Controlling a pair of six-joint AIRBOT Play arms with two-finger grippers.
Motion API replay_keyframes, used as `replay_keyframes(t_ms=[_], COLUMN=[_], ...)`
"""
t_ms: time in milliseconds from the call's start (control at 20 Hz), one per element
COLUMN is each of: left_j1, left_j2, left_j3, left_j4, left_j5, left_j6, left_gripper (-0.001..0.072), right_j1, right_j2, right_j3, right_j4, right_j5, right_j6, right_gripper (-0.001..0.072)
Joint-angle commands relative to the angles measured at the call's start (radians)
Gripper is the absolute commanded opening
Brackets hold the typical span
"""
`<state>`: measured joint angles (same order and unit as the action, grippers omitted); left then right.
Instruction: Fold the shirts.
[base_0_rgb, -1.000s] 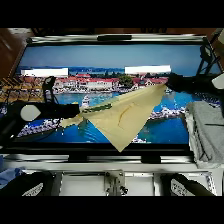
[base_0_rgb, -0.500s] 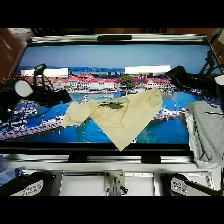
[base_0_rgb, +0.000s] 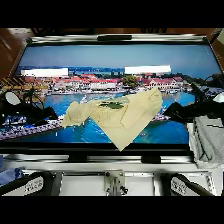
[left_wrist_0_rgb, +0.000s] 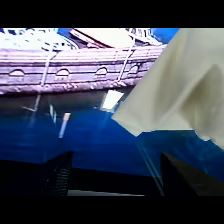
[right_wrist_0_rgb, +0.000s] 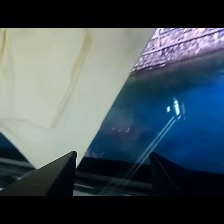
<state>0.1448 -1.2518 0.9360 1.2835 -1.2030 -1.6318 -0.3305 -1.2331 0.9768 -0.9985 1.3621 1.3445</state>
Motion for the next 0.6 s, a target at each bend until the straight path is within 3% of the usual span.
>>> replay_keyframes(t_ms=[0, 450, 500, 550], left_j1=[0.017, 0.017, 0.017, 0.017], left_j2=[-0.063, -0.191, -0.194, -0.194], left_j3=[-0.081, -0.074, -0.073, -0.071], left_j4=[-0.152, -0.282, -0.299, -0.316], left_j5=[0.122, 0.24, 0.254, 0.262], left_j6=[0.085, 0.198, 0.209, 0.229], left_gripper=[0.0626, 0.0554, 0.0335, 0.0236], right_j1=[-0.004, 0.011, 0.039, 0.08], right_j2=[0.009, 0.009, 0.009, 0.009], right_j3=[-0.065, -0.065, -0.071, -0.084], right_j4=[0.053, 0.052, 0.051, 0.052], right_j5=[0.053, 0.071, 0.071, 0.069], right_j6=[-0.017, 0.039, 0.047, 0.051], right_gripper=[0.057, 0.057, 0.0571, 0.0584])
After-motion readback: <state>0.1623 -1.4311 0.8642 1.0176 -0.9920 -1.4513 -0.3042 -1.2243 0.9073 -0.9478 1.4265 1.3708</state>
